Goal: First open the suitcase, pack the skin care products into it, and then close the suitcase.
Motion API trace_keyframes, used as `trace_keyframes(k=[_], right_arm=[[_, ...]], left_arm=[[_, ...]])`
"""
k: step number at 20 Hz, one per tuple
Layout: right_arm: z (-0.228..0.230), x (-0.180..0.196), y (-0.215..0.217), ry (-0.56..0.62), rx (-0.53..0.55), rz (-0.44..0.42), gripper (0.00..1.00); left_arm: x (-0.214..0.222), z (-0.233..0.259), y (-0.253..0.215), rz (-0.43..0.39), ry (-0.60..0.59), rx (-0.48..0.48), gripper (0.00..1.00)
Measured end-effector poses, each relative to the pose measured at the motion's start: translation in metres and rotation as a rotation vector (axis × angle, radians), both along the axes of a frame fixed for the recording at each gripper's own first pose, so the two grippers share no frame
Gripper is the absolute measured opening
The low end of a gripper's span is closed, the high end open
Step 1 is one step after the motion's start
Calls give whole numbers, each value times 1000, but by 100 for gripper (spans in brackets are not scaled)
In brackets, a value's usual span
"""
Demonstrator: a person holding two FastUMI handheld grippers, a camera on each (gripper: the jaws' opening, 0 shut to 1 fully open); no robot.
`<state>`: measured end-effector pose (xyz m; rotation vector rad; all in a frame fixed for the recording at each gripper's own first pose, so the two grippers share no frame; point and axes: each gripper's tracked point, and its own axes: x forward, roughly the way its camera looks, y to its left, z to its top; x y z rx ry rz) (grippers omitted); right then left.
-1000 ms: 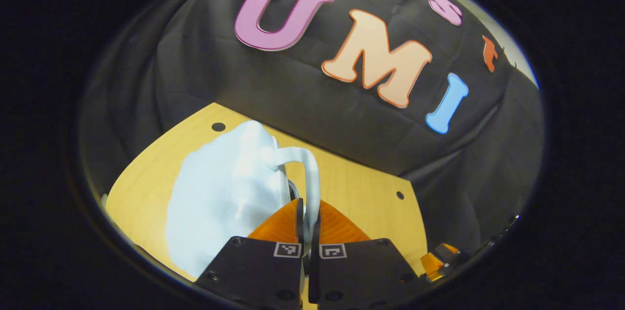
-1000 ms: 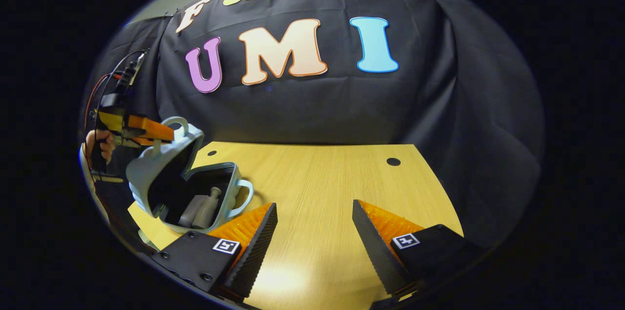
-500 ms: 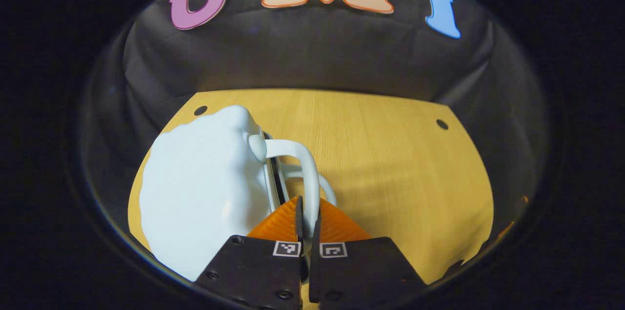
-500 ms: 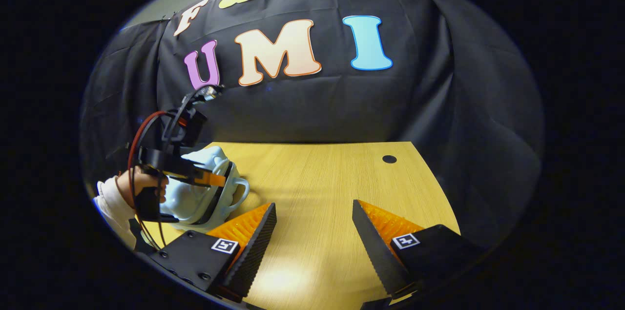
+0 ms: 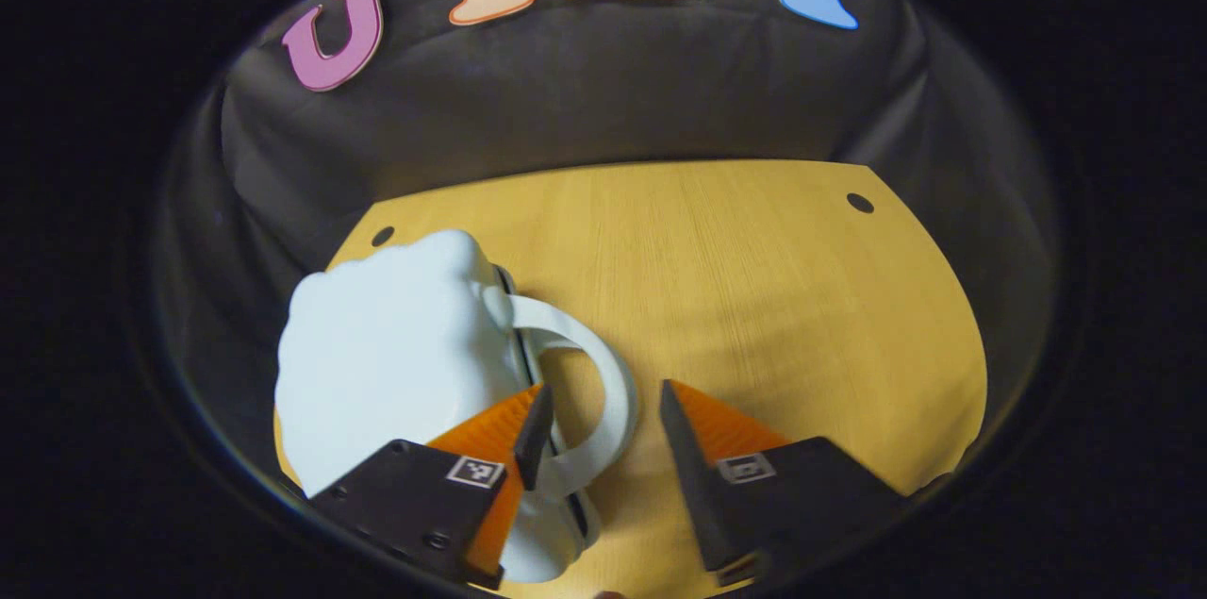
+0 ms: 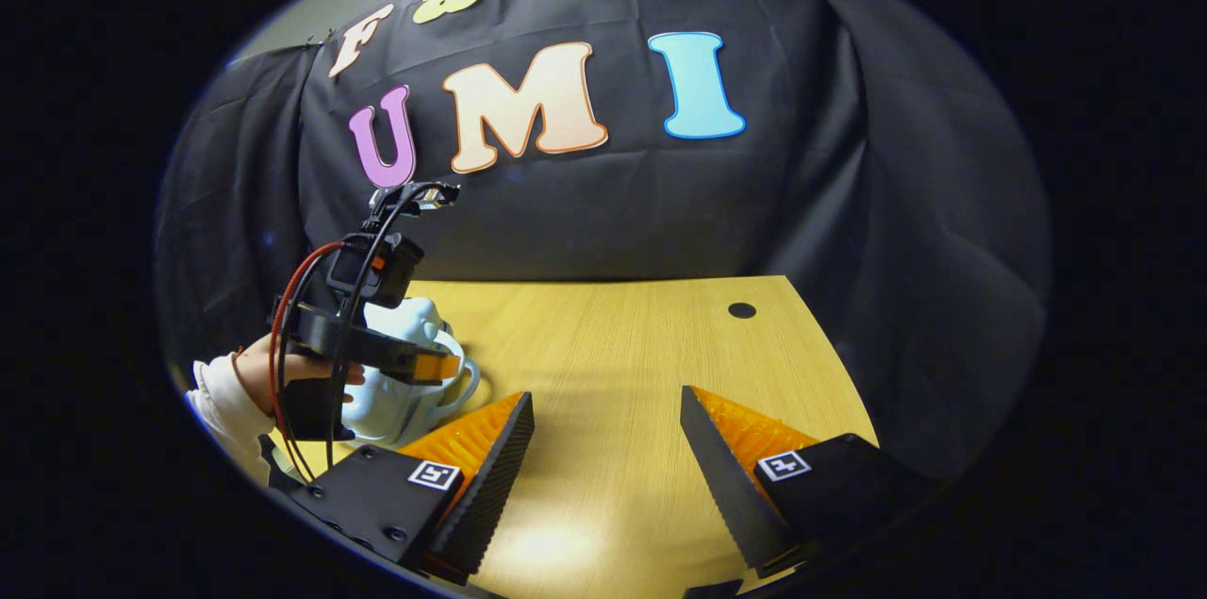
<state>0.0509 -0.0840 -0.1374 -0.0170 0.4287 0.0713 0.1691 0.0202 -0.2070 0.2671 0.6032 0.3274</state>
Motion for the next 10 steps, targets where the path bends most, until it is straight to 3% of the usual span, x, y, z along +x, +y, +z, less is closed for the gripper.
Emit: trace_keyframes(k=[1, 2, 6, 10], right_arm=[[5, 2, 1, -13, 5, 3, 98], [10, 5, 4, -27, 11, 7, 98], [37, 14, 20, -106, 67, 25, 98], [65, 16, 41, -198, 130, 59, 98]], left_arm=[[1, 5, 1, -13, -30, 17, 89], [-3, 20, -3, -20, -72, 28, 95], [-33, 82, -12, -15, -309, 30, 95], [-70, 110, -10, 7, -443, -36, 95]])
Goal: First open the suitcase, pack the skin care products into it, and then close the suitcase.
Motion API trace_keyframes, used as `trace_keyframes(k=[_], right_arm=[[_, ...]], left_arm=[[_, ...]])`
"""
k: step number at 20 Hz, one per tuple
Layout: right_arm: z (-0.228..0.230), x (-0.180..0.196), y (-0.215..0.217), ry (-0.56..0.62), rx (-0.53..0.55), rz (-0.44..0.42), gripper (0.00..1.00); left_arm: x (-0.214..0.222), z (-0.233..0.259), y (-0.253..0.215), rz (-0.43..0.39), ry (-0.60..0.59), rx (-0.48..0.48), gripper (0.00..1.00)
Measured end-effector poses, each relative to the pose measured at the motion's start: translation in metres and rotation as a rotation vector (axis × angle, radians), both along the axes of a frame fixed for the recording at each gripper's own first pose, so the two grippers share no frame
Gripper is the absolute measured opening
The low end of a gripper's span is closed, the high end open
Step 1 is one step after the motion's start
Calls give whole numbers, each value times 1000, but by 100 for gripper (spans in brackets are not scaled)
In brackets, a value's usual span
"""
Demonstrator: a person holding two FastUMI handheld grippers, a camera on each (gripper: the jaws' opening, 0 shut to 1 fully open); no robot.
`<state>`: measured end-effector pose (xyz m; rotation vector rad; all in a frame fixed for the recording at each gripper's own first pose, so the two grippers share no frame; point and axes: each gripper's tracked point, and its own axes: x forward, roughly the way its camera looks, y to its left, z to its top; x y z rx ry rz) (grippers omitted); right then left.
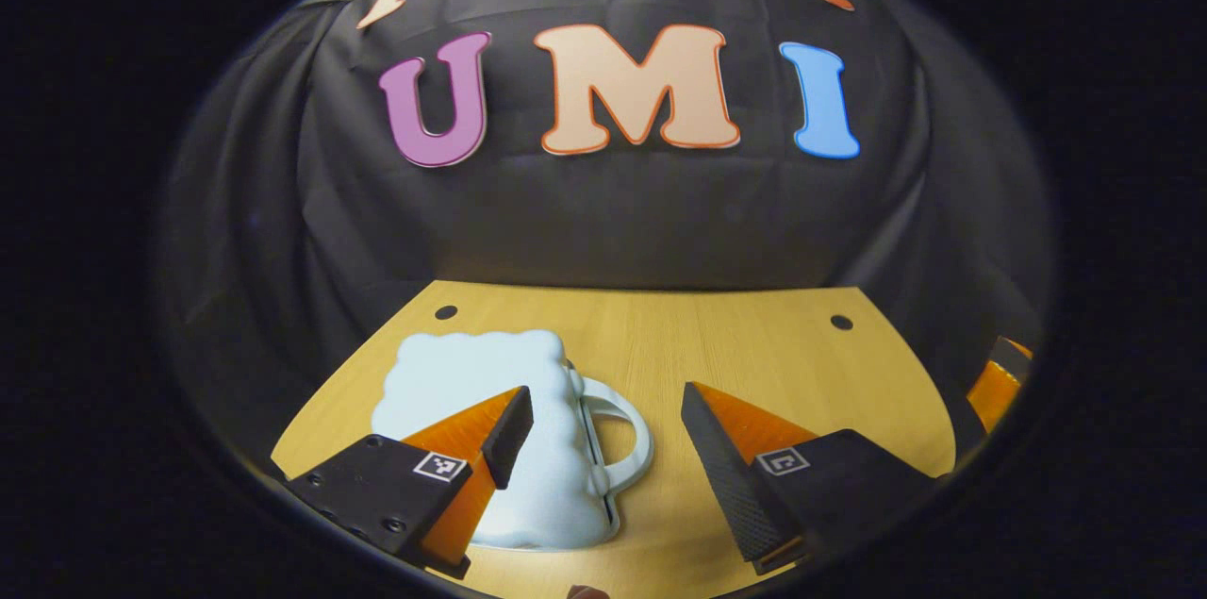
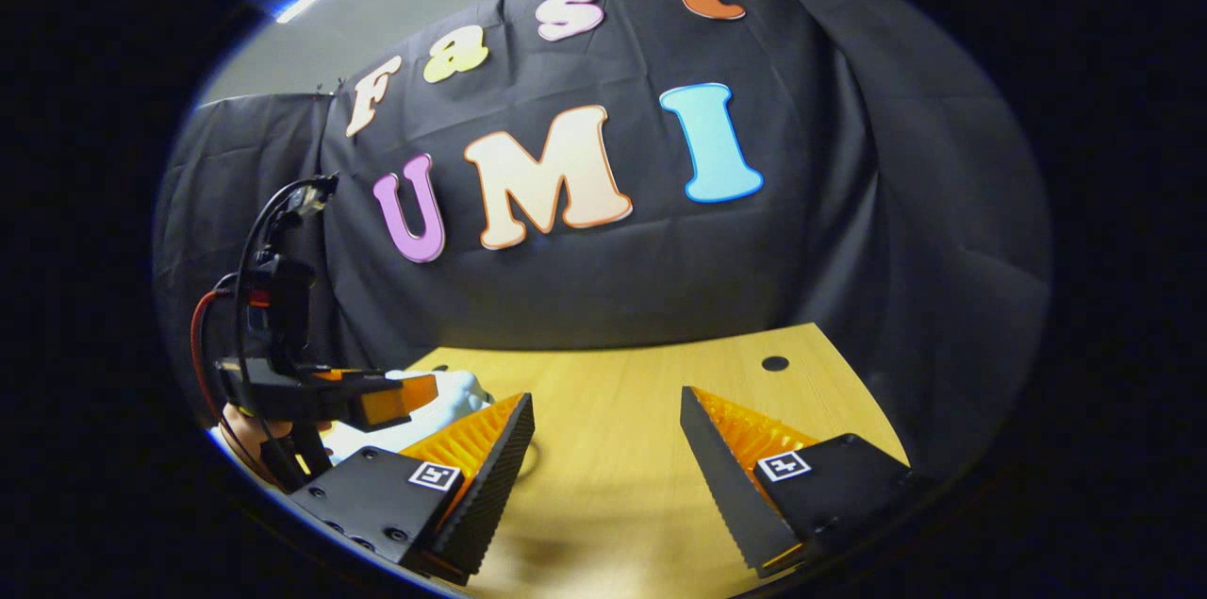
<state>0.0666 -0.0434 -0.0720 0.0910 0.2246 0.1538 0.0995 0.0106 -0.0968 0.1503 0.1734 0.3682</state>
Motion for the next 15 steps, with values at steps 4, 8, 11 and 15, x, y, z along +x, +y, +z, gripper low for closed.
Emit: trace_keyframes(k=[4, 8, 11, 15], right_arm=[[10, -13, 15, -38, 21, 42, 98], [12, -29, 18, -51, 22, 54, 94], [16, -38, 15, -64, 14, 58, 98], [21, -49, 13, -83, 8, 53, 98]], left_arm=[[-32, 25, -4, 12, -100, -30, 95], [-58, 17, -1, 30, -120, -22, 95], [-67, 0, 11, 76, -86, -46, 95], [-82, -2, 23, 122, -84, -64, 95]])
